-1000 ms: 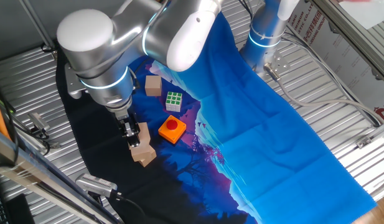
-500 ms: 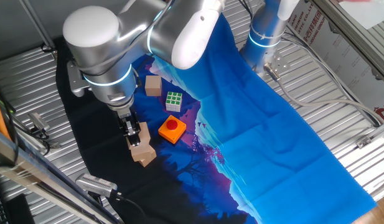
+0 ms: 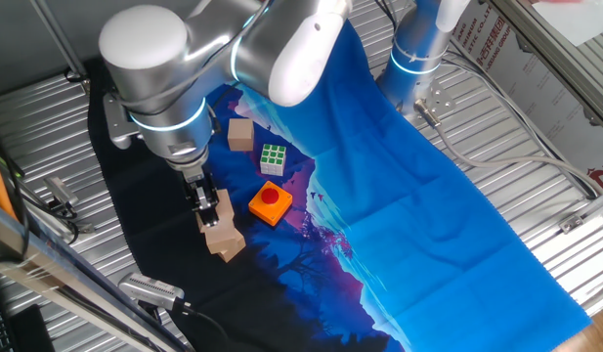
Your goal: Stack the blocks in a vertical line of five
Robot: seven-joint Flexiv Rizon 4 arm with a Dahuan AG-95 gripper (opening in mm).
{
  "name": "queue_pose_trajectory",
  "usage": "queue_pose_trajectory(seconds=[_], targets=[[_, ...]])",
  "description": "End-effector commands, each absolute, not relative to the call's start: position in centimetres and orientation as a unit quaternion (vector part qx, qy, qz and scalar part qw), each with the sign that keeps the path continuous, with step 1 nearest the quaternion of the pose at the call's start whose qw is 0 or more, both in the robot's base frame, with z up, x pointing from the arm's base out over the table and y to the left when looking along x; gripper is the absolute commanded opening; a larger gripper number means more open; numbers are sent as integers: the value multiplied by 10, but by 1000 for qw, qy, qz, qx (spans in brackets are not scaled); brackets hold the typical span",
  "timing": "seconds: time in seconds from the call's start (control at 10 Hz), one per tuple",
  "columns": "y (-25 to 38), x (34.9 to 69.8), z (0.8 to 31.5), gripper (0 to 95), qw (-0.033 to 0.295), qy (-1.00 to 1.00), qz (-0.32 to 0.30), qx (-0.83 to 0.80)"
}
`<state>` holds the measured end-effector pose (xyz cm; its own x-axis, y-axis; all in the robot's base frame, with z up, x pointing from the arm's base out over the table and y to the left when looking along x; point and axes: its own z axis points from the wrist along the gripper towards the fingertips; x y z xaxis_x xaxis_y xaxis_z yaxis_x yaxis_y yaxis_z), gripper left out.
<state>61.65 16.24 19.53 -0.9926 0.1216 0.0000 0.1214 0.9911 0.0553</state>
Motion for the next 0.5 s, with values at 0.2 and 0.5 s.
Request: queue_pose_trajectory(seconds=[0.2,0.5], targets=[[163,617,194,0,1,998,28,64],[163,617,194,0,0,998,31,60]])
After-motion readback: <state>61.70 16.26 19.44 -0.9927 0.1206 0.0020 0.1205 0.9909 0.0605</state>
